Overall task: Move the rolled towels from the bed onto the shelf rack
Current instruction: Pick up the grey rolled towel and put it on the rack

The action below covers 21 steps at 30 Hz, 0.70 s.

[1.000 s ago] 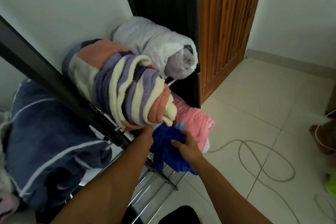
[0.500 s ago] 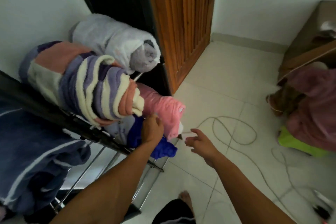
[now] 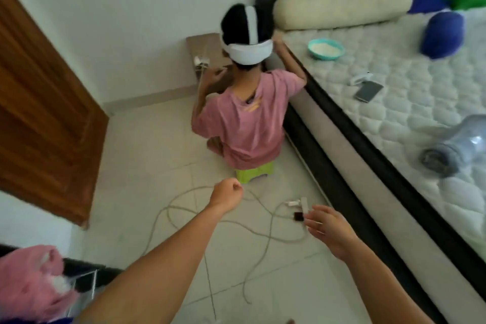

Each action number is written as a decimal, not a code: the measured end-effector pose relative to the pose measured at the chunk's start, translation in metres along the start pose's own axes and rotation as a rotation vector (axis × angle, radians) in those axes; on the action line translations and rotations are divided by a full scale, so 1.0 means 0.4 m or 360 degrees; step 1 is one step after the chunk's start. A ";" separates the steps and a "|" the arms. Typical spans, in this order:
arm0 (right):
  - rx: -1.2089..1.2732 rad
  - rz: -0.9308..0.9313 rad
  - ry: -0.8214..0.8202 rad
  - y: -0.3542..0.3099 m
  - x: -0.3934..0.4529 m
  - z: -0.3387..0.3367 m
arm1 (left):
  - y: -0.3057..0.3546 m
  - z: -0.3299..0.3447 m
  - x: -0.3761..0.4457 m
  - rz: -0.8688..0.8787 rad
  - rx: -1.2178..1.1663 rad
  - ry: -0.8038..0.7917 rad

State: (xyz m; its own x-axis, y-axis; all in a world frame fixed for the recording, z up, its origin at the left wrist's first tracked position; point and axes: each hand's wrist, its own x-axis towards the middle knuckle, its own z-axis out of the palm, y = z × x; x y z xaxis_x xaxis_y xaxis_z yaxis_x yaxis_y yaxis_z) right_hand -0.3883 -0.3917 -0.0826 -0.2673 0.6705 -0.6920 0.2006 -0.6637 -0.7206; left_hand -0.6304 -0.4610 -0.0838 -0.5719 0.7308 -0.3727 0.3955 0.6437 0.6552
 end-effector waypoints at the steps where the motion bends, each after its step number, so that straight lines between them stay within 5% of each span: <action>1: 0.0136 0.0009 0.0090 -0.009 0.000 -0.075 | 0.069 0.044 0.011 0.0074 0.0026 -0.0099; 9: 0.1010 -0.0053 0.0575 -0.082 0.027 -0.468 | 0.498 0.329 0.142 0.0473 0.0152 -0.0675; 21: 0.1636 -0.0033 0.0861 -0.156 0.200 -0.734 | 0.933 0.729 0.327 0.0491 0.0217 -0.1212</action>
State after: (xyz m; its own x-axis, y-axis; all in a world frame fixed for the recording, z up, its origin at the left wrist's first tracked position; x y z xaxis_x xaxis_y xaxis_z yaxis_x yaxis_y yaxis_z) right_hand -0.1454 -0.1993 -0.1058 0.2259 0.5739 -0.7871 -0.7250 -0.4407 -0.5294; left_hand -0.3479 -0.0590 -0.0797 0.1996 0.8011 -0.5643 0.5665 0.3756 0.7335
